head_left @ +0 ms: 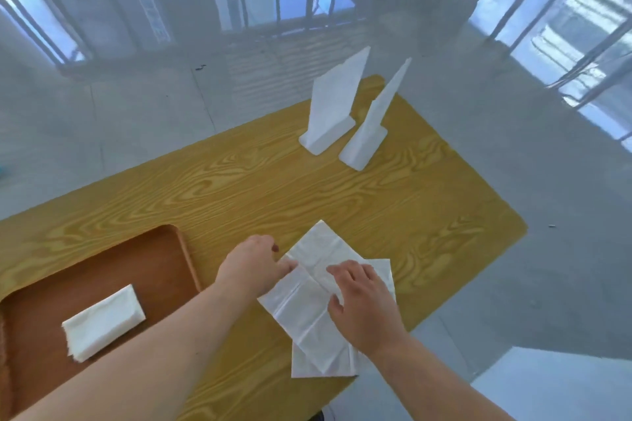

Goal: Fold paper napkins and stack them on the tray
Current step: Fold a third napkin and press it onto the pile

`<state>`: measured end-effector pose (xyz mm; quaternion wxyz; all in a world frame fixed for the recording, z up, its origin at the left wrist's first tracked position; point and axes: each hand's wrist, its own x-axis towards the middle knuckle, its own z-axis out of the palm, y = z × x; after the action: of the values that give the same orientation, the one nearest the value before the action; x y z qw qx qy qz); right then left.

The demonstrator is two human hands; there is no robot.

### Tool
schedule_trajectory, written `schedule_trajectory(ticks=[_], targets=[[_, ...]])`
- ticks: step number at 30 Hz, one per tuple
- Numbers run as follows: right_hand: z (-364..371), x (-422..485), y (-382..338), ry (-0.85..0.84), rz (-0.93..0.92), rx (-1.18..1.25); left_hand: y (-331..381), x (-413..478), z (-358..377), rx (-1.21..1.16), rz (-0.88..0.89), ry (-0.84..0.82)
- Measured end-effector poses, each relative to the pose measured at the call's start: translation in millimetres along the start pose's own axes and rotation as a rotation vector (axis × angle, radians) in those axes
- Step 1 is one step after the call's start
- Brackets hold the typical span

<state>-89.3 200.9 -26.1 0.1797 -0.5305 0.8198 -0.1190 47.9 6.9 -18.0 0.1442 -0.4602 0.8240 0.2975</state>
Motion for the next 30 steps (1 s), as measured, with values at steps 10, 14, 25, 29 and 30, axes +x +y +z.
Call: schedule_trajectory(ticks=[10, 14, 25, 29, 30], targets=[[3, -6, 27, -0.096, 0.007, 0.119, 29, 11, 16, -0.112, -0.071, -0.004], [-13, 1, 30, -0.010, 0.255, 0.363, 34, -10, -19, -0.826, -0.136, -0.233], [-96, 50, -83, -0.439, 0.524, 1.499, -20, -96, -158, -1.497, 0.034, -0.217], [-126, 70, -149, -0.468, 0.245, 1.625, -65, -129, -198, -1.550, 0.052, -0.098], [-132, 75, -165, -0.474, 0.195, 1.628, -79, -137, -206, -1.552, 0.047, -0.068]])
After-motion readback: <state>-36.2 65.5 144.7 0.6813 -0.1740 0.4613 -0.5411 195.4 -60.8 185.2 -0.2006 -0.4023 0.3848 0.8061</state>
